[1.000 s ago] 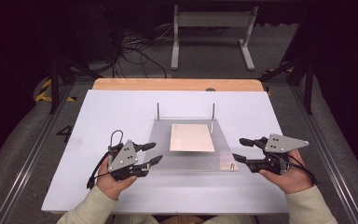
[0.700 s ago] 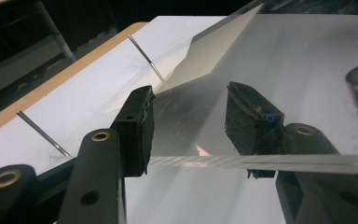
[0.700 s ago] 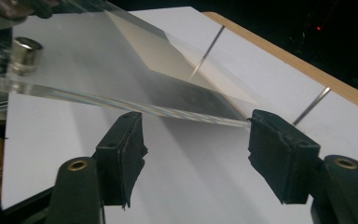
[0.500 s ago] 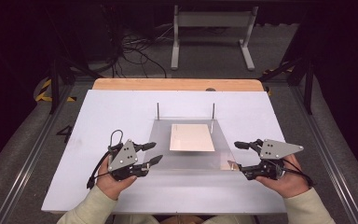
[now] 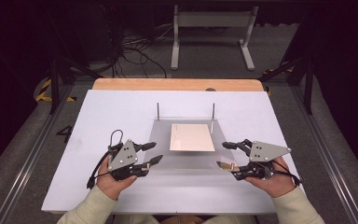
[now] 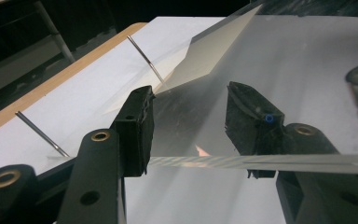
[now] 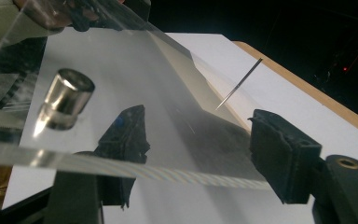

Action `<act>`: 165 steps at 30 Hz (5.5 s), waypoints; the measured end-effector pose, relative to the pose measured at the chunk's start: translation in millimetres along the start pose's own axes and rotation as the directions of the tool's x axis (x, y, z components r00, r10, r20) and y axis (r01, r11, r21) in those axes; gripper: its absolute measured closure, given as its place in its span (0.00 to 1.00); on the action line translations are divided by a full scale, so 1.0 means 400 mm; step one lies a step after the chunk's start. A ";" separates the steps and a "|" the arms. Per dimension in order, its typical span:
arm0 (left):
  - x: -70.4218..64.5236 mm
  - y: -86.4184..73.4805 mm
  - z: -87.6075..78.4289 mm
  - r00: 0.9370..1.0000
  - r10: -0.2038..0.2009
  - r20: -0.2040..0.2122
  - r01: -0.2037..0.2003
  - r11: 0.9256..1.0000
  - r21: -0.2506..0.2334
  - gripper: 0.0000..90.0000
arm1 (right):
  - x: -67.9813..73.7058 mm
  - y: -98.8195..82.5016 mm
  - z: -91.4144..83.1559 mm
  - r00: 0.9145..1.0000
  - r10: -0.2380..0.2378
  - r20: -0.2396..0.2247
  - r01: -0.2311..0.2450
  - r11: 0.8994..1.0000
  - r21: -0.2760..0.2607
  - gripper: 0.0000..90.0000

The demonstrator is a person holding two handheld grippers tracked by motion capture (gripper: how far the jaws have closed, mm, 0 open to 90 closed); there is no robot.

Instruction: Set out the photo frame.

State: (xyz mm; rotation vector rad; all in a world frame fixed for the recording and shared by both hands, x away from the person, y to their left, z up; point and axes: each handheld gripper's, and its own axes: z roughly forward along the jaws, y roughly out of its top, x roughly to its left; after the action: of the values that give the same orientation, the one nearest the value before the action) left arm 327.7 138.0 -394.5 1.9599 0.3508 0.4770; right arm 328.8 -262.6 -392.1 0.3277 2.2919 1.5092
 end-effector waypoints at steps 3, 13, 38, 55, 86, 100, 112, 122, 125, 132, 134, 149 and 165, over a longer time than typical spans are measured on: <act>-0.001 0.000 0.000 1.000 0.001 0.001 -0.001 1.000 0.001 0.57 | 0.003 0.001 -0.002 1.000 -0.013 0.025 0.013 1.000 -0.010 0.56; 0.000 0.010 -0.008 1.000 -0.009 -0.009 0.009 1.000 -0.024 0.60 | -0.001 0.016 -0.008 0.997 -0.048 0.053 0.050 0.998 -0.038 0.65; 0.026 0.120 -0.052 0.997 0.009 -0.074 -0.018 0.992 -0.128 0.65 | -0.027 0.122 -0.043 0.984 -0.077 0.162 0.093 0.991 -0.096 0.69; 0.026 0.191 -0.094 0.991 0.012 -0.136 -0.037 0.982 -0.184 0.67 | 0.003 0.201 -0.068 0.946 -0.139 0.292 0.183 0.974 -0.130 0.69; 0.022 0.222 -0.142 0.995 -0.090 -0.045 0.078 0.972 -0.224 0.68 | 0.036 0.257 -0.096 0.972 -0.039 0.233 0.083 0.980 -0.183 0.66; 0.057 0.182 -0.106 0.985 -0.158 -0.064 0.139 0.962 -0.237 0.47 | -0.014 0.220 -0.042 0.966 0.017 0.256 0.042 0.974 -0.223 0.58; 0.083 0.150 -0.108 0.973 -0.189 -0.134 0.163 0.969 -0.187 0.42 | -0.059 0.192 -0.013 0.972 0.075 0.225 -0.018 0.970 -0.242 0.59; 0.106 0.119 -0.110 0.962 -0.226 -0.152 0.202 0.967 -0.155 0.41 | -0.090 0.169 0.009 0.967 0.109 0.229 -0.053 0.970 -0.237 0.56; 0.113 0.108 -0.109 0.958 -0.244 -0.150 0.224 0.964 -0.144 0.40 | -0.097 0.162 0.012 0.964 0.116 0.238 -0.060 0.971 -0.232 0.57; 0.119 0.093 -0.112 0.953 -0.264 -0.149 0.248 0.961 -0.120 0.37 | -0.113 0.148 0.017 0.954 0.138 0.265 -0.084 0.975 -0.208 0.58; 0.119 0.091 -0.114 0.953 -0.264 -0.147 0.249 0.961 -0.117 0.37 | -0.116 0.145 0.019 0.950 0.142 0.277 -0.087 0.975 -0.204 0.57; 0.114 0.080 -0.128 0.960 -0.249 -0.125 0.239 0.966 -0.096 0.29 | -0.109 0.144 -0.005 0.940 0.165 0.298 -0.112 0.975 -0.190 0.35; 0.110 0.035 -0.191 0.954 -0.246 -0.169 0.239 0.969 -0.065 0.25 | -0.077 0.146 -0.114 0.930 0.162 0.331 -0.118 0.982 -0.150 0.25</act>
State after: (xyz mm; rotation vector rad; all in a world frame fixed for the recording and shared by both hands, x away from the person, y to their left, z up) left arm 330.1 212.4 -345.1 1.8060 0.6800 0.4943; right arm 336.1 -289.3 -317.1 0.6745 1.9248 1.5195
